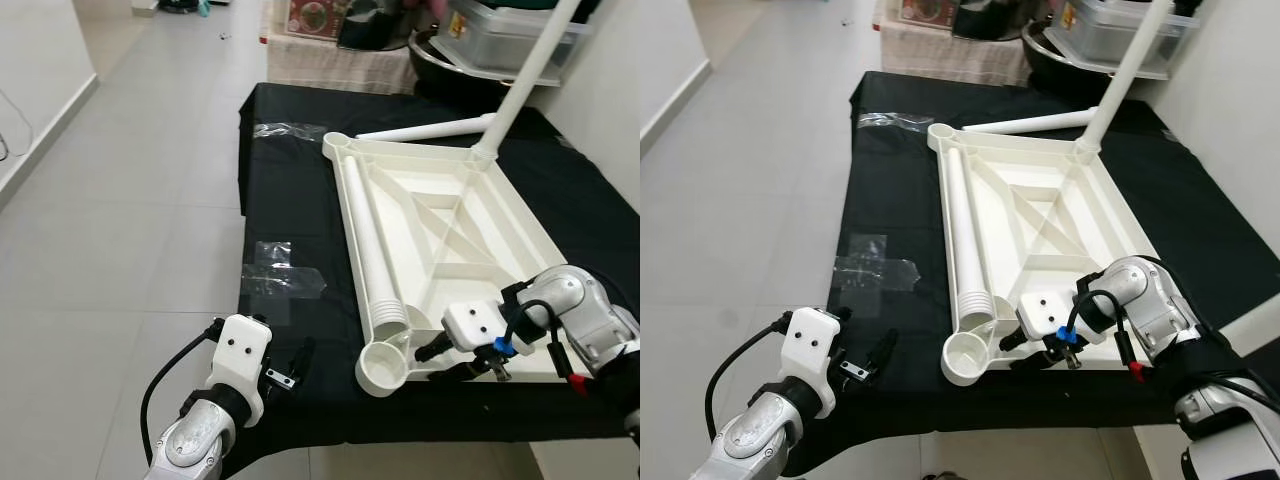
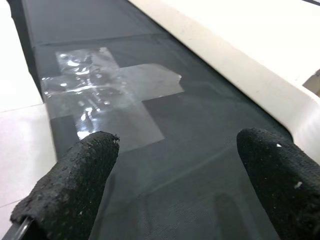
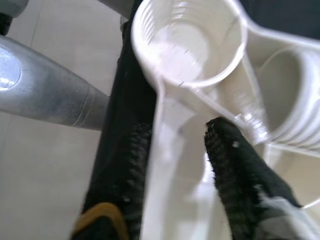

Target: Building children table

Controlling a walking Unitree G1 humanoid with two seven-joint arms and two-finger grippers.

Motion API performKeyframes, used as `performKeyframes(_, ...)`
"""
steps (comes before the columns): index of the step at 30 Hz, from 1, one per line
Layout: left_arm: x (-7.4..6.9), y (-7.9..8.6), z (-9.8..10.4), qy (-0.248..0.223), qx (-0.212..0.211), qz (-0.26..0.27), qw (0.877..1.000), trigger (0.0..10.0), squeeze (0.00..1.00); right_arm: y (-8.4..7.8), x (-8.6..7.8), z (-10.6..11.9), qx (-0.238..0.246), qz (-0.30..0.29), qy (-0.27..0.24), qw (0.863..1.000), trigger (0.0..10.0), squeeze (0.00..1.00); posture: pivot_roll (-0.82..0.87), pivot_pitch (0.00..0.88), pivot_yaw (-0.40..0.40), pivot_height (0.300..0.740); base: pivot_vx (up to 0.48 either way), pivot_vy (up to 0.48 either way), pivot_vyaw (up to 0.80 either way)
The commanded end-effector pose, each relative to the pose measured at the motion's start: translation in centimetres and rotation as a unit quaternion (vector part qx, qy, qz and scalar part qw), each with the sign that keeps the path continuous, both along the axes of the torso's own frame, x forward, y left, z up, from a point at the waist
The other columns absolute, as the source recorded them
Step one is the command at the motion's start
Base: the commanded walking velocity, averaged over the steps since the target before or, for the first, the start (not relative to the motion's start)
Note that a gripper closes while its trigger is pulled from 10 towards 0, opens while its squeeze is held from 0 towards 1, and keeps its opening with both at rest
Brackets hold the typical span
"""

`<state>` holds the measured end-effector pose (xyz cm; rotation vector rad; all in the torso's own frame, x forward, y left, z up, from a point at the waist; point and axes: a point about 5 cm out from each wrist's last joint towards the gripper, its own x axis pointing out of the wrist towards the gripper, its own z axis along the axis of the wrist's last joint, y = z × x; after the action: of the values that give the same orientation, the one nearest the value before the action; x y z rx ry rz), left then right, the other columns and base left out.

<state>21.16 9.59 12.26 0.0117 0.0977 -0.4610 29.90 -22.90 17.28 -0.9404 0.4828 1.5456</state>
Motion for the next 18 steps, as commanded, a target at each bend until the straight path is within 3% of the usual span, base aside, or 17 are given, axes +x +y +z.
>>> performKeyframes(1, 0.0, 0.0, -0.5, 0.009, 0.007, -0.007, 1.000, 10.0, 0.00, -0.1, 0.2, 1.2, 0.017, -0.010, -0.005, 1.000, 10.0, 0.19, 0.04, 0.084, -0.129, 0.740, 0.000, 0.000, 0.00)
performKeyframes(2, 0.0, 0.0, -0.6, 0.009, 0.008, -0.007, 1.000, 10.0, 0.00, -0.2, 0.2, 1.7, 0.017, -0.014, -0.003, 1.000, 10.0, 0.00, 0.04, 0.083, -0.128, 0.740, 0.000, 0.000, 0.00)
performKeyframes(12, 0.3, 0.1, -1.0, 0.011, 0.010, -0.010, 1.000, 10.0, 0.00, -1.9, -0.8, 5.0, 0.045, -0.059, 0.020, 0.997, 10.0, 0.00, 0.04, 0.052, -0.126, 0.740, 0.000, 0.000, 0.00)
performKeyframes(13, 0.3, 0.2, -1.1, 0.011, 0.011, -0.009, 1.000, 10.0, 0.00, -0.6, -0.1, 6.6, 0.135, -0.091, -0.013, 0.987, 10.0, 0.00, 0.04, 0.046, -0.123, 0.740, 0.000, 0.000, 0.00)
performKeyframes(14, 0.3, 0.2, -1.1, 0.011, 0.011, -0.009, 1.000, 10.0, 0.00, -0.6, -0.1, 6.6, 0.135, -0.091, -0.013, 0.987, 10.0, 0.00, 0.04, 0.046, -0.123, 0.740, 0.000, 0.000, 0.00)
performKeyframes(16, 0.3, 0.3, -1.1, 0.009, 0.015, -0.007, 1.000, 10.0, 0.00, 0.7, 0.7, 7.7, 0.205, -0.135, -0.042, 0.968, 10.0, 0.00, 0.04, 0.041, -0.117, 0.740, 0.000, 0.000, 0.00)
performKeyframes(17, 0.3, 0.3, -1.1, 0.009, 0.015, -0.007, 1.000, 10.0, 0.00, 0.7, 0.7, 7.7, 0.205, -0.135, -0.042, 0.968, 10.0, 0.00, 0.04, 0.041, -0.117, 0.740, 0.000, 0.000, 0.00)
performKeyframes(18, 0.4, 0.4, -1.1, 0.008, 0.019, -0.007, 1.000, 10.0, 0.00, 1.7, 1.1, 7.7, 0.230, -0.168, -0.073, 0.956, 10.0, 0.00, 0.04, 0.039, -0.111, 0.740, 0.000, 0.000, 0.00)
